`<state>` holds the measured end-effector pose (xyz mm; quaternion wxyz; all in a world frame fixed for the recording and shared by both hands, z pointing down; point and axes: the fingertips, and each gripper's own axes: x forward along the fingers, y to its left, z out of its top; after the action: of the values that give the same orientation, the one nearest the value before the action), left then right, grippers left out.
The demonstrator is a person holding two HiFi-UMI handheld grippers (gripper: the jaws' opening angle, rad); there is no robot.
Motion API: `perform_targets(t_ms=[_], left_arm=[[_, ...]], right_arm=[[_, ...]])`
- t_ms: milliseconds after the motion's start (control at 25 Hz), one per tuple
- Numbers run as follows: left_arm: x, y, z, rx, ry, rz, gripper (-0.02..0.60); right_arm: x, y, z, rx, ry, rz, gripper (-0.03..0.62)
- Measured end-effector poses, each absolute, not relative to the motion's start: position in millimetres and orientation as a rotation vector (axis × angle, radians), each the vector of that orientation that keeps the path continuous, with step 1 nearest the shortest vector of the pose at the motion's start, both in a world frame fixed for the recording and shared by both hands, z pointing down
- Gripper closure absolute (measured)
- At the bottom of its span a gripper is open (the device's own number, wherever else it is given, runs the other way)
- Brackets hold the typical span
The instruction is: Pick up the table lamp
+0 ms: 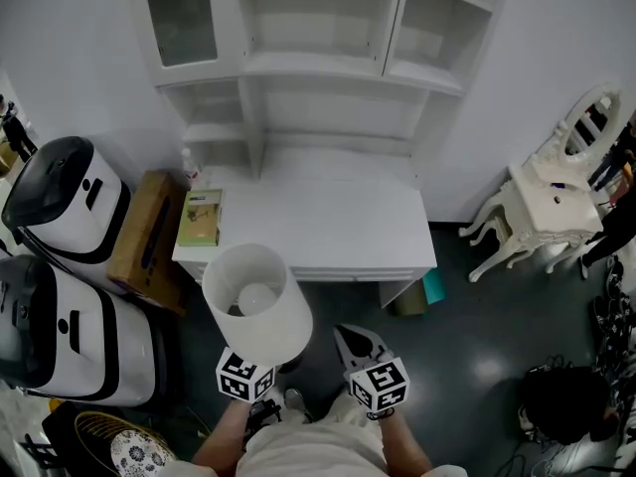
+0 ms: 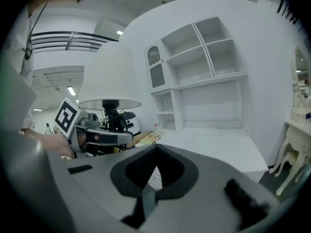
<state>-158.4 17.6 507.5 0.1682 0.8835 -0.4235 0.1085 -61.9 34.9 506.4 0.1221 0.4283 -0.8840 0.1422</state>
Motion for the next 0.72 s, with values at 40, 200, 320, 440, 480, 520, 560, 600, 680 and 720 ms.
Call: perform_targets(t_ms=[40, 200, 320, 440, 480, 520, 560, 600, 680, 720], left_arm=[[-157.7, 20.8, 507.0, 2.515, -1.207, 0.31, 0.522], [-149.8, 30.4, 501.4, 2.523, -1.218, 0.302, 0.522], [-138.8, 36.5, 496.2, 2.527, -1.216, 0.29, 0.522], [-124.0, 42.0, 493.1, 2.535, -1.209, 0.279, 0.522], [-118.9, 44.5, 492.5, 2.537, -1.205, 0.275, 0.522], [-114.1, 47.0, 491.7, 2.54, -1.201, 0.271, 0.522], [-109.8, 49.2, 491.2, 2.541, -1.198, 0.267, 0.522], [-106.0, 51.1, 491.0, 2.541, -1.197, 0.264, 0.522], [-99.3, 55.1, 491.5, 2.539, -1.197, 0.267, 0.522], [-96.2, 57.4, 491.2, 2.541, -1.196, 0.271, 0.522]], right_arm=[[-61.9, 37.3, 505.1, 1.248, -2.579, 0.406, 0.583], [-53.9, 43.6, 497.1, 1.248, -2.581, 0.363, 0.583], [-44.4, 47.4, 490.5, 1.243, -2.585, 0.326, 0.583], [-34.6, 51.2, 486.0, 1.242, -2.593, 0.3, 0.583], [-31.3, 53.3, 485.5, 1.245, -2.594, 0.299, 0.583], [-28.2, 55.5, 485.3, 1.247, -2.595, 0.299, 0.583], [-25.4, 57.3, 485.3, 1.247, -2.597, 0.301, 0.583], [-22.8, 58.7, 485.2, 1.246, -2.6, 0.304, 0.583], [-17.6, 61.4, 484.5, 1.245, -2.611, 0.314, 0.583], [-15.2, 63.1, 483.9, 1.244, -2.618, 0.318, 0.583]])
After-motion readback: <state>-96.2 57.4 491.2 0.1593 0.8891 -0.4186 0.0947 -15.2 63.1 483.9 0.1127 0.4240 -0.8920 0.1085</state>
